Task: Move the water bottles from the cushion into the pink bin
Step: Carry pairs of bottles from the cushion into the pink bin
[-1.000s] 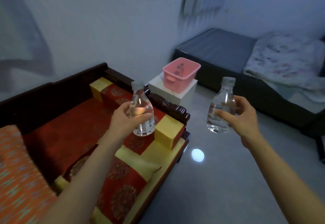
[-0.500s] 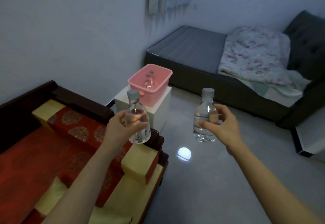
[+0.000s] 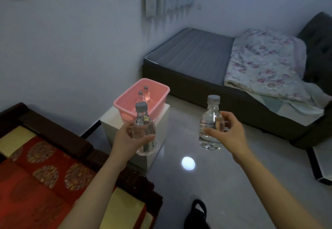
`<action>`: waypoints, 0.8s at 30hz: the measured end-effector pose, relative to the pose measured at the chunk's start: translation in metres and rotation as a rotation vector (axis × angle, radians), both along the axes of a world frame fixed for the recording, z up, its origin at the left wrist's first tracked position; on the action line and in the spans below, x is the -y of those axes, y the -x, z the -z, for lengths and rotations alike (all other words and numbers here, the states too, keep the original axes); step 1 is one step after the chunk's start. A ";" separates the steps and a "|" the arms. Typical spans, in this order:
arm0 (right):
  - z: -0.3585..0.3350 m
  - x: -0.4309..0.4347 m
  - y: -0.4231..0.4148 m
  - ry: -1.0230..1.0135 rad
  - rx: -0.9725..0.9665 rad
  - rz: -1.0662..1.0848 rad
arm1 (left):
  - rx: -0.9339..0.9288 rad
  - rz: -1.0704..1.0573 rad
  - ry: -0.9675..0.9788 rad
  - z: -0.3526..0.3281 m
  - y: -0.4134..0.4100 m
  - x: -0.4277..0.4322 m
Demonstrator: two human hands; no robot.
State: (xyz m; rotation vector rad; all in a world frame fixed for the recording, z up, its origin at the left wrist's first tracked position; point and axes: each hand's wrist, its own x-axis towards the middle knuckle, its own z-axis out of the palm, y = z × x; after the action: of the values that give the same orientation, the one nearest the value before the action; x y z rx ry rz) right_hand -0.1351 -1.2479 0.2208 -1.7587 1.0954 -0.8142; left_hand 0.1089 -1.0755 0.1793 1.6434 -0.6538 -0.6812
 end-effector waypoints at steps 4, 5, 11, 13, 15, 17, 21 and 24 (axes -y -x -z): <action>0.001 0.081 -0.022 0.003 -0.002 -0.092 | -0.005 -0.061 -0.008 0.005 -0.011 0.067; -0.003 0.104 -0.030 0.004 -0.007 -0.118 | -0.008 -0.092 -0.002 0.004 -0.014 0.084; -0.015 0.217 -0.077 -0.003 -0.005 -0.264 | -0.020 -0.275 0.007 0.005 -0.037 0.172; -0.011 0.240 -0.091 -0.009 -0.004 -0.303 | -0.014 -0.299 -0.002 0.010 -0.044 0.189; -0.003 0.263 -0.108 -0.020 -0.014 -0.348 | -0.016 -0.329 -0.003 0.018 -0.050 0.204; 0.005 0.283 -0.131 -0.039 -0.032 -0.401 | -0.017 -0.374 -0.019 0.026 -0.061 0.216; 0.024 0.308 -0.184 -0.069 -0.038 -0.483 | -0.034 -0.432 -0.036 0.038 -0.091 0.236; 0.039 0.329 -0.230 -0.067 -0.073 -0.561 | -0.051 -0.459 -0.058 0.050 -0.124 0.257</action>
State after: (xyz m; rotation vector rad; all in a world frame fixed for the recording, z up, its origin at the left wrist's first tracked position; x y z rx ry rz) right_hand 0.0951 -1.5768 0.1822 -1.9146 0.6089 -0.3659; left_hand 0.2325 -1.3324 0.1293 1.7430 -0.2051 -0.4064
